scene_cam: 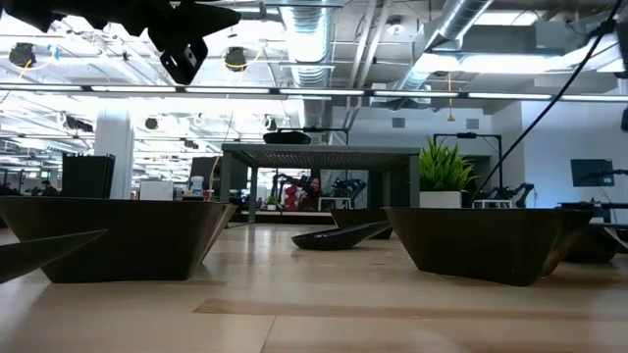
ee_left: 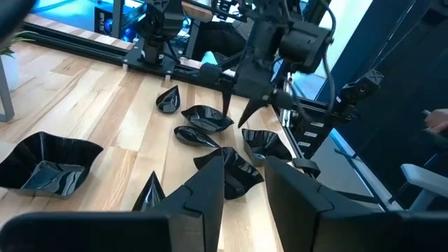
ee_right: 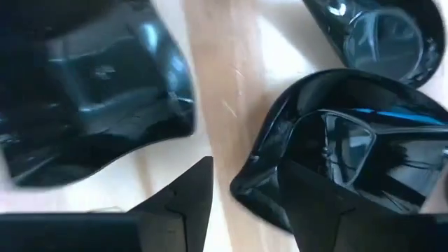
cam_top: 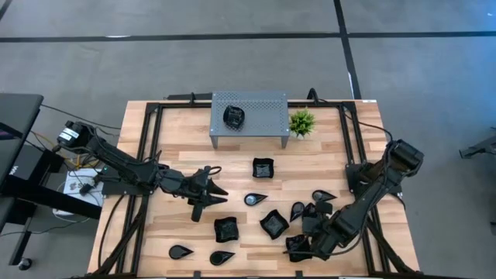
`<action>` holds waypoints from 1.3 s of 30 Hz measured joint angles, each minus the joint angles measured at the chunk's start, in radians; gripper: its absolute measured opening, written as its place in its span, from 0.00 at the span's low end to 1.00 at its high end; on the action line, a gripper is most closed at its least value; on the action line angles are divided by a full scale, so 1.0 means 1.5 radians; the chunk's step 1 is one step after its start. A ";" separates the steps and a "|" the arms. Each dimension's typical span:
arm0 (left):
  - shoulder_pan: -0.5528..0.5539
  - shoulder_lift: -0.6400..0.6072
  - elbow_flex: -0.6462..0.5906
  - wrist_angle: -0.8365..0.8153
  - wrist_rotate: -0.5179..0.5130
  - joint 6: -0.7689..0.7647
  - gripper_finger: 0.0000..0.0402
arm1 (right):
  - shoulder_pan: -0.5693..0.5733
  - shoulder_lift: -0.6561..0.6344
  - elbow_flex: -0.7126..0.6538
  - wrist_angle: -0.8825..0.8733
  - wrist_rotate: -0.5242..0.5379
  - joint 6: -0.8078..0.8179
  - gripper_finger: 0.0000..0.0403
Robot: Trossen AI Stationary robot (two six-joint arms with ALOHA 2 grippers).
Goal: Pick & Place Mini shaped plates
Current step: Stack the black leaf-shaped plate on top of the stacked black leaf-shaped plates on the shelf
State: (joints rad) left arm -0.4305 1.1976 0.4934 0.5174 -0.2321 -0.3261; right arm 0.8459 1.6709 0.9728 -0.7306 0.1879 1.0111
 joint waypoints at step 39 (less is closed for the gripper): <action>0.000 0.000 0.000 0.018 -0.001 0.005 0.26 | -0.245 -0.149 0.069 0.042 0.214 -0.472 0.00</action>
State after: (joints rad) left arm -0.4303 1.1976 0.4934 0.5449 -0.2331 -0.3191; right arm 0.4784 1.4476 1.0763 -0.6674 0.5091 0.3038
